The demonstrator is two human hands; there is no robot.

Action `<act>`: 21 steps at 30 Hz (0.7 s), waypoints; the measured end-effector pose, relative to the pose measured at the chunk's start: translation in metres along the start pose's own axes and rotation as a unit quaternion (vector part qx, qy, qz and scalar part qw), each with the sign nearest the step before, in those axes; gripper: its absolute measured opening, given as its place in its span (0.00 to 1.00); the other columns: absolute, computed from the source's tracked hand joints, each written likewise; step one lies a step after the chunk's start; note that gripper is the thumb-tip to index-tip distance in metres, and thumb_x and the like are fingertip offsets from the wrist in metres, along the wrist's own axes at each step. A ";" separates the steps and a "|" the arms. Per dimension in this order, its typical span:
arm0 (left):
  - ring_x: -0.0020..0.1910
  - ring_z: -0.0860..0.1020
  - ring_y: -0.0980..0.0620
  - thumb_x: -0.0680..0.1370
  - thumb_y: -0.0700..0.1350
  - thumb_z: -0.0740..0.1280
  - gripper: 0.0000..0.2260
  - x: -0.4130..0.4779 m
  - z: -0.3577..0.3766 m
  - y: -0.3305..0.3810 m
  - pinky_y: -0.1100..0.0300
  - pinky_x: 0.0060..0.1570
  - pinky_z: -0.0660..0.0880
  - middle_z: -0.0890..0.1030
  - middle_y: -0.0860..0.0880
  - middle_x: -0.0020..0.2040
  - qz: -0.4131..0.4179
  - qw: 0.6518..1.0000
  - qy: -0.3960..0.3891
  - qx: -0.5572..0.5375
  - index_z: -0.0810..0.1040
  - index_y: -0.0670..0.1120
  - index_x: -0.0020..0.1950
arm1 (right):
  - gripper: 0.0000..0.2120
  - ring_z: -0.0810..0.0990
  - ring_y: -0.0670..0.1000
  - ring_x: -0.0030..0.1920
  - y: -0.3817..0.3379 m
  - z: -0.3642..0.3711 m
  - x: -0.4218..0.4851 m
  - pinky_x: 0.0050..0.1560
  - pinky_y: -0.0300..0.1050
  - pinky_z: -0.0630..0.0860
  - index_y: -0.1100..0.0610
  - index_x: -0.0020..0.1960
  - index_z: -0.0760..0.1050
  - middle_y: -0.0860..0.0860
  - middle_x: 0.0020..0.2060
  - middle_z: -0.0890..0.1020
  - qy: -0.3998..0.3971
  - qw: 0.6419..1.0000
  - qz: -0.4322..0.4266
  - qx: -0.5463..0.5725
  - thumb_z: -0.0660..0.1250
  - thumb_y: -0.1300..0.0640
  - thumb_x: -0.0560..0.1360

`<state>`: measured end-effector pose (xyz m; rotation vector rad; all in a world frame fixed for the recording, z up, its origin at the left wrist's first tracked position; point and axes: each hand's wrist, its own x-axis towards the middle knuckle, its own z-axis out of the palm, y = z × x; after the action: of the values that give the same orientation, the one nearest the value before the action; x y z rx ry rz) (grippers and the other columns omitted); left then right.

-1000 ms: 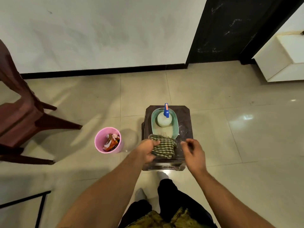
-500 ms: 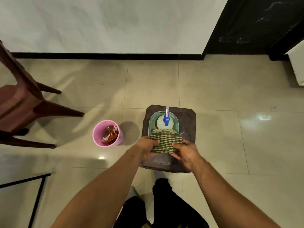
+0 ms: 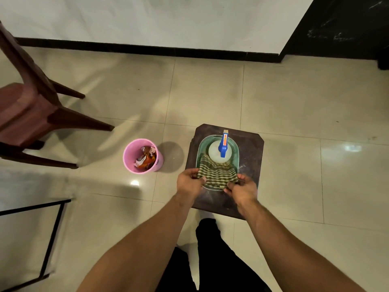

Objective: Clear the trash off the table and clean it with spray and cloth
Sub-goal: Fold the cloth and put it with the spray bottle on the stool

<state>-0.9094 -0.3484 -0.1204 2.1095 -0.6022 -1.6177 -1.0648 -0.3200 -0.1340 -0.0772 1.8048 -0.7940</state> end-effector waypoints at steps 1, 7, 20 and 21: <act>0.45 0.83 0.44 0.72 0.31 0.76 0.13 0.002 -0.001 -0.009 0.52 0.45 0.84 0.83 0.43 0.47 -0.015 1.000 0.005 0.025 0.79 0.42 0.53 | 0.15 0.84 0.55 0.45 0.007 -0.001 0.002 0.49 0.55 0.83 0.54 0.49 0.75 0.55 0.47 0.84 0.007 0.999 0.000 -0.032 0.70 0.73 0.73; 0.52 0.83 0.44 0.69 0.46 0.80 0.15 0.005 -0.005 -0.048 0.51 0.58 0.80 0.85 0.45 0.52 -0.031 0.982 0.034 0.181 0.82 0.47 0.52 | 0.08 0.86 0.56 0.37 0.059 -0.018 0.021 0.43 0.57 0.84 0.53 0.43 0.83 0.51 0.36 0.86 0.044 0.958 -0.019 -0.283 0.72 0.53 0.65; 0.77 0.63 0.44 0.82 0.52 0.59 0.24 -0.088 -0.088 -0.065 0.48 0.76 0.62 0.66 0.44 0.78 0.265 0.830 0.010 0.491 0.63 0.45 0.77 | 0.28 0.61 0.59 0.75 0.027 -0.002 -0.116 0.73 0.54 0.64 0.57 0.76 0.61 0.58 0.76 0.63 -0.035 0.683 -0.357 -0.636 0.60 0.50 0.79; 0.79 0.60 0.44 0.83 0.53 0.56 0.25 -0.098 -0.099 -0.072 0.48 0.78 0.58 0.62 0.44 0.80 0.271 0.831 0.023 0.485 0.61 0.45 0.79 | 0.29 0.58 0.58 0.78 0.032 0.005 -0.127 0.76 0.53 0.60 0.57 0.78 0.59 0.58 0.79 0.59 -0.064 0.646 -0.386 -0.655 0.58 0.49 0.80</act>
<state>-0.8293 -0.2275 -0.0601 2.1965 -2.1245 -0.9784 -1.0000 -0.2440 -0.0482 -1.8975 1.8058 0.1957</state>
